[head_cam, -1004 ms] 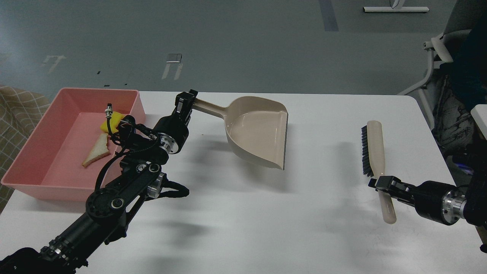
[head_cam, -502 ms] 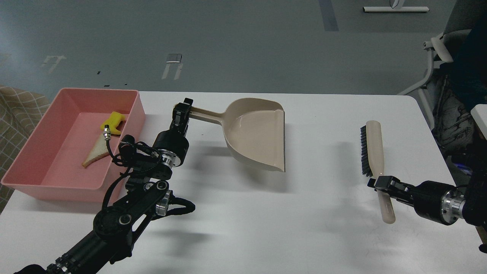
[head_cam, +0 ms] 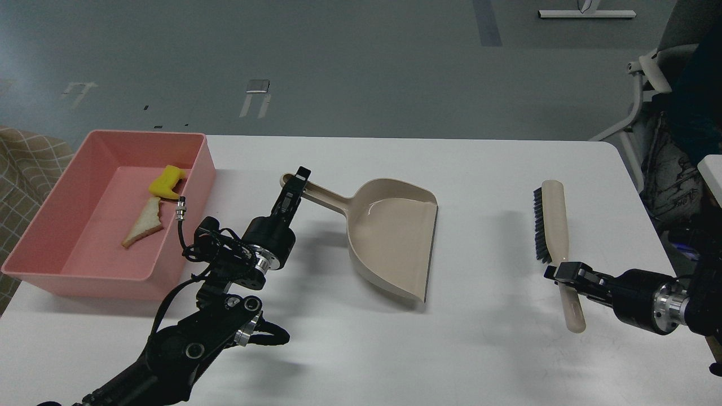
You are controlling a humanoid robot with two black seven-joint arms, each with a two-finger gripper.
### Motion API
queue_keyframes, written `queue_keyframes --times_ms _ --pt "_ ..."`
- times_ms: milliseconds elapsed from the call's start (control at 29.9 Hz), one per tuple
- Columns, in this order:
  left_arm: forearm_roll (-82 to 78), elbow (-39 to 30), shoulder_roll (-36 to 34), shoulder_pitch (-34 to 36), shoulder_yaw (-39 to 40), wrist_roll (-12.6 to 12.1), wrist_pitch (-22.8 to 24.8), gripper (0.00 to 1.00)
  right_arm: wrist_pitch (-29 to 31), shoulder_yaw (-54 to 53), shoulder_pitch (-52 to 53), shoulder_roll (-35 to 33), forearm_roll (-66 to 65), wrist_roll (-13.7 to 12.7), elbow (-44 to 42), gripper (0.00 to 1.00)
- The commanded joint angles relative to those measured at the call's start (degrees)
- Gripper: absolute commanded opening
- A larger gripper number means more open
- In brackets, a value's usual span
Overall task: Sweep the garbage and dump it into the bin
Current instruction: 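Bring the dustpan back and lower it onto the table with the left gripper, then release the dustpan and brush, opening both grippers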
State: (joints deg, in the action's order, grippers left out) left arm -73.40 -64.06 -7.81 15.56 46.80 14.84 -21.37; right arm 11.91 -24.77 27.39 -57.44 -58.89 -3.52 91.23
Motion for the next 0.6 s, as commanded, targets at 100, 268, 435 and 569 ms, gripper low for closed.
queue_keyframes --times_ms 100,268,435,569 --pt "0.10 2.27 0.08 -0.01 0.22 0.02 -0.08 0.00 -0.05 0.07 -0.05 0.14 0.00 0.00 0.00 0.00" --pt "0.27 2.71 0.08 -0.01 0.31 0.10 0.01 0.55 0.04 0.07 -0.05 0.23 0.00 0.00 -0.09 0.00" --pt "0.36 2.71 -0.19 0.08 0.05 0.02 0.10 0.90 0.04 0.16 -0.49 1.10 0.00 0.00 -0.44 0.00" --pt "0.19 2.71 -0.54 -0.01 -0.13 0.02 0.89 0.97 -0.05 -0.10 -0.84 2.34 -0.09 0.00 -0.52 0.00"
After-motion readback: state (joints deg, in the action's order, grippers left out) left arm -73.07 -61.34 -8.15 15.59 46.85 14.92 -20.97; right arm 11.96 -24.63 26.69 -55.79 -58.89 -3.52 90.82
